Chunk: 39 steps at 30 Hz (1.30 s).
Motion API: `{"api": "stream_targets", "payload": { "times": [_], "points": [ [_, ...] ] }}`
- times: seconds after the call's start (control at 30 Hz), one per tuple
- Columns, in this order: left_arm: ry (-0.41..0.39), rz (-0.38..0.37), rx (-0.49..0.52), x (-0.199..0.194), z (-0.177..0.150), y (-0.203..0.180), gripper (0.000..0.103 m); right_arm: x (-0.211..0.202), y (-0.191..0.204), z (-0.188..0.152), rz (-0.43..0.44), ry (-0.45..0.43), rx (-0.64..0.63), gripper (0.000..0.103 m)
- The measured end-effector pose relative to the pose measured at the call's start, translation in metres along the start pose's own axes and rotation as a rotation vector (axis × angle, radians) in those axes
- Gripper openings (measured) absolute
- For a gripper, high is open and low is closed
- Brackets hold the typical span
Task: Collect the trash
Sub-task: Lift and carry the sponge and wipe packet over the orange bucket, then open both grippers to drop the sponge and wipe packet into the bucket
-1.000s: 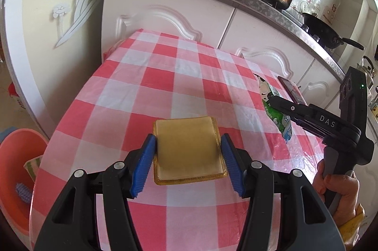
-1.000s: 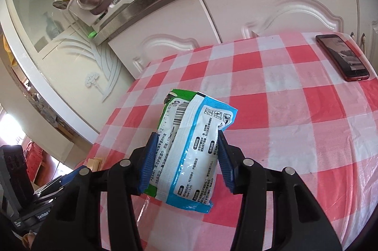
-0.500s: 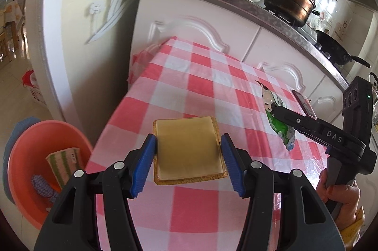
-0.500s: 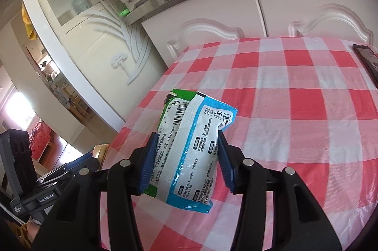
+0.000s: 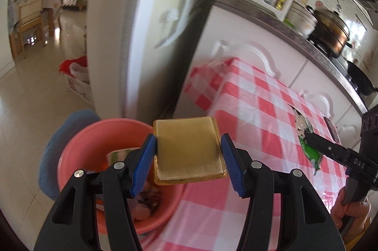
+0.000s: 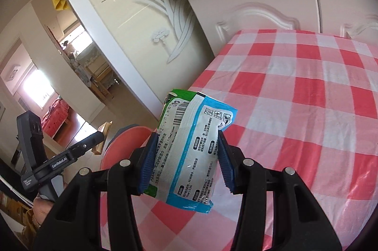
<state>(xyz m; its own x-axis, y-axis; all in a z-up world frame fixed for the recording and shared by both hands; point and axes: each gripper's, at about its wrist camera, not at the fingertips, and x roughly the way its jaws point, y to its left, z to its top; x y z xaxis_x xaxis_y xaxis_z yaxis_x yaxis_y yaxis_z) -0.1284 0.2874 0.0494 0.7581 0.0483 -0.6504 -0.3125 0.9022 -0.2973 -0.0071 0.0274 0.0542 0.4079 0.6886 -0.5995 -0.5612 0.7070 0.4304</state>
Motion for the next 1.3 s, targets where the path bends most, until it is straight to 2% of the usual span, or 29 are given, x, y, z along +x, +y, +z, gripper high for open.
{"api": "stream_targets", "payload": {
  "times": [0.13,0.4,0.67,0.93,1.03,1.17,1.2,1.3],
  "points": [
    [-0.011,0.036,-0.049,-0.007,0.0,0.031,0.058,0.017,0.026,-0.001,0.039,0.037,-0.038,0.05],
    [-0.018,0.066,-0.11,-0.012,-0.004,0.071,0.058,0.053,0.084,-0.001,0.09,0.108,-0.15,0.05],
    [0.0,0.073,-0.15,-0.007,-0.012,0.09,0.058,0.089,0.128,-0.004,0.123,0.168,-0.242,0.05],
    [0.043,0.071,-0.172,0.009,-0.021,0.098,0.058,0.12,0.153,-0.014,0.14,0.22,-0.304,0.051],
    [0.075,0.075,-0.171,0.021,-0.028,0.1,0.058,0.136,0.157,-0.018,0.143,0.251,-0.327,0.055],
    [0.143,0.082,-0.205,0.038,-0.039,0.109,0.061,0.137,0.149,-0.016,0.148,0.231,-0.282,0.075],
    [0.154,0.088,-0.214,0.041,-0.041,0.112,0.068,0.134,0.146,-0.015,0.151,0.218,-0.268,0.076],
    [0.155,0.096,-0.224,0.04,-0.042,0.115,0.071,0.122,0.134,-0.012,0.138,0.186,-0.24,0.077]
  ]
}}
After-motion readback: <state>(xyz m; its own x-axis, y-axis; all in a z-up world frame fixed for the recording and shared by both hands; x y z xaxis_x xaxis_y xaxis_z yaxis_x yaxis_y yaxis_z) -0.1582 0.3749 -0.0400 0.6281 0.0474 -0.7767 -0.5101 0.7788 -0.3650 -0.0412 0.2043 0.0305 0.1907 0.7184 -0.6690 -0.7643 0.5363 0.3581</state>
